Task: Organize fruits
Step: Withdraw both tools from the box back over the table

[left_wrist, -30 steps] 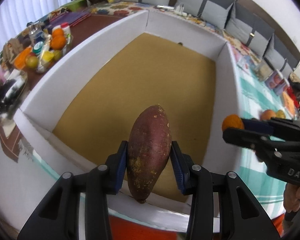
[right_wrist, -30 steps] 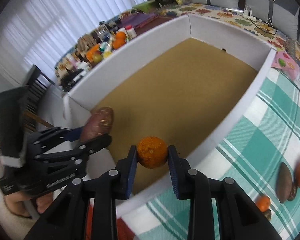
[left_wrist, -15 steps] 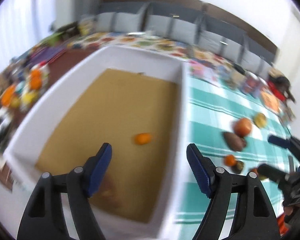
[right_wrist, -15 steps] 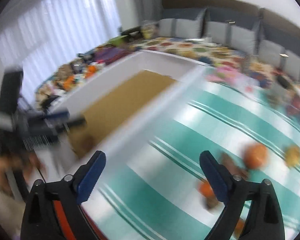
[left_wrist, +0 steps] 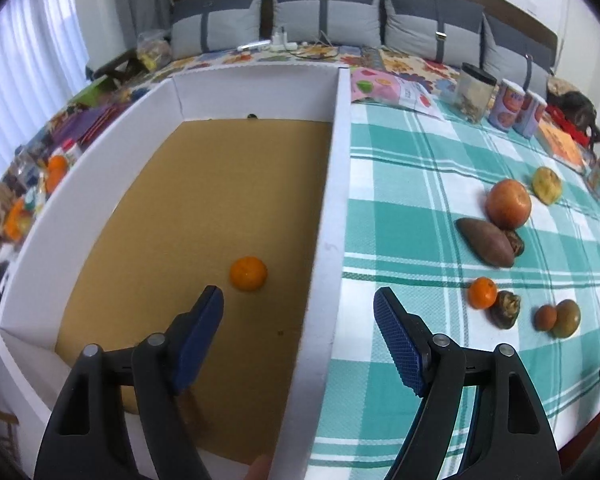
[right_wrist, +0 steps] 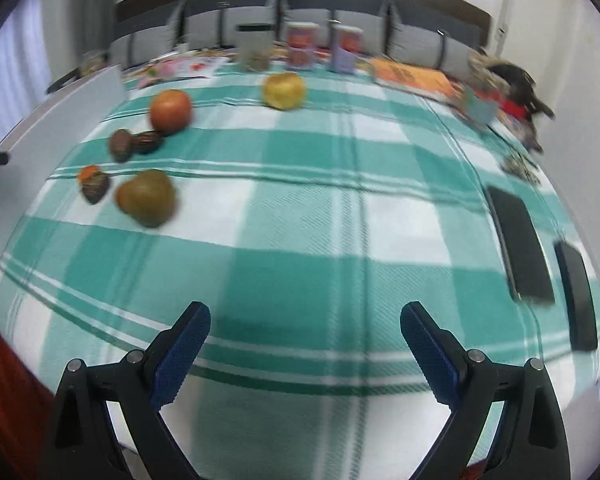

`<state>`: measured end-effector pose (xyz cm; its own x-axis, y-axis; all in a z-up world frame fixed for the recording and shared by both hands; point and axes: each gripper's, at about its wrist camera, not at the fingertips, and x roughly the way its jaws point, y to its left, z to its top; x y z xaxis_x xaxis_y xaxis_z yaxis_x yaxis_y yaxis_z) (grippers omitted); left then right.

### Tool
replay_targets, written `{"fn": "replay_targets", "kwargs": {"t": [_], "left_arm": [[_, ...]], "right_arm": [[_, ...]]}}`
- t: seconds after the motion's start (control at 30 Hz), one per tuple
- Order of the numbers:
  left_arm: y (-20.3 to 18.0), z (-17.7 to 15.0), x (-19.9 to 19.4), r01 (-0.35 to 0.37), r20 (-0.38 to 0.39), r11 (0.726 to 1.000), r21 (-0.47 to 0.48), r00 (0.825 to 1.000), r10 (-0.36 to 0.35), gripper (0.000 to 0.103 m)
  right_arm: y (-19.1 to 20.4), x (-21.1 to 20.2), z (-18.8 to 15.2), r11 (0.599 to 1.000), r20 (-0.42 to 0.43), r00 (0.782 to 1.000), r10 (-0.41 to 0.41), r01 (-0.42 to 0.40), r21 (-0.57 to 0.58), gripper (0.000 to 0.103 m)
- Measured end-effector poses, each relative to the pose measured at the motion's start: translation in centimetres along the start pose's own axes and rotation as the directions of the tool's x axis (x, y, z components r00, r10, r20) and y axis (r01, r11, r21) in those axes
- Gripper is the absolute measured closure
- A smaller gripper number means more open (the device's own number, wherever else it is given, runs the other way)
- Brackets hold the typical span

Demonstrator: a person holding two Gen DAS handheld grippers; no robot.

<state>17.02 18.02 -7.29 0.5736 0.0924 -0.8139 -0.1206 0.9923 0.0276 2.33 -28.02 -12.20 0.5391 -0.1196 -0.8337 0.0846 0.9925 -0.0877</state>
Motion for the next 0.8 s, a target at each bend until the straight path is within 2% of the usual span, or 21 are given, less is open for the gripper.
{"fn": "replay_targets", "kwargs": {"t": [0.2, 0.3, 0.37, 0.43, 0.47, 0.5, 0.6, 0.63, 0.73, 0.8], "left_arm": [[-1.1, -1.1, -0.3, -0.003, -0.007, 1.0, -0.014, 1.0, 0.003, 0.023], [-1.8, -1.3, -1.2, -0.007, 0.021, 1.0, 0.004, 1.0, 0.007, 0.023], [-2.1, -1.5, -2.9, -0.043, 0.08, 0.999, -0.01, 0.996, 0.044, 0.023], [-2.8, -1.9, -5.0, -0.081, 0.154, 0.996, -0.021, 0.985, 0.083, 0.022], [-3.2, -2.2, -6.0, -0.091, 0.189, 0.996, -0.024, 0.977, 0.094, 0.02], [-3.7, -2.6, -7.3, -0.087, 0.233, 0.996, -0.031, 0.968, 0.092, 0.017], [-5.8, -4.1, -9.9, -0.003, 0.311, 0.999, -0.043, 0.95, 0.016, 0.013], [-6.5, -4.6, -10.2, 0.025, 0.316, 0.999, -0.042, 0.949, -0.01, 0.013], [-9.5, -6.8, -10.1, 0.132, 0.292, 0.991, -0.026, 0.949, -0.119, 0.012], [-11.8, -8.3, -9.1, 0.185, 0.243, 0.982, 0.021, 0.952, -0.185, 0.012]], "right_arm": [[0.4, -0.4, 0.3, 1.0, 0.06, 0.998, -0.021, 0.022, -0.012, 0.007], [1.2, -0.4, 0.4, 0.999, 0.063, 0.998, -0.026, 0.028, -0.016, 0.007], [1.6, -0.7, 0.5, 0.999, 0.084, 0.996, -0.028, 0.03, -0.021, 0.007], [2.1, -1.3, 0.6, 0.999, 0.117, 0.992, -0.036, 0.04, -0.033, 0.004], [2.2, -1.5, 0.6, 0.998, 0.132, 0.991, -0.036, 0.041, -0.036, 0.0], [2.3, -1.8, 0.6, 0.998, 0.143, 0.989, -0.035, 0.041, -0.038, 0.0], [2.6, -2.2, 0.7, 0.998, 0.153, 0.988, -0.036, 0.044, -0.046, 0.0], [2.7, -2.3, 0.6, 0.998, 0.156, 0.987, -0.039, 0.047, -0.049, 0.0], [2.8, -2.7, 0.5, 0.998, 0.166, 0.985, -0.044, 0.053, -0.045, 0.0], [2.7, -3.0, 0.4, 0.998, 0.17, 0.984, -0.051, 0.058, -0.038, 0.0]]}}
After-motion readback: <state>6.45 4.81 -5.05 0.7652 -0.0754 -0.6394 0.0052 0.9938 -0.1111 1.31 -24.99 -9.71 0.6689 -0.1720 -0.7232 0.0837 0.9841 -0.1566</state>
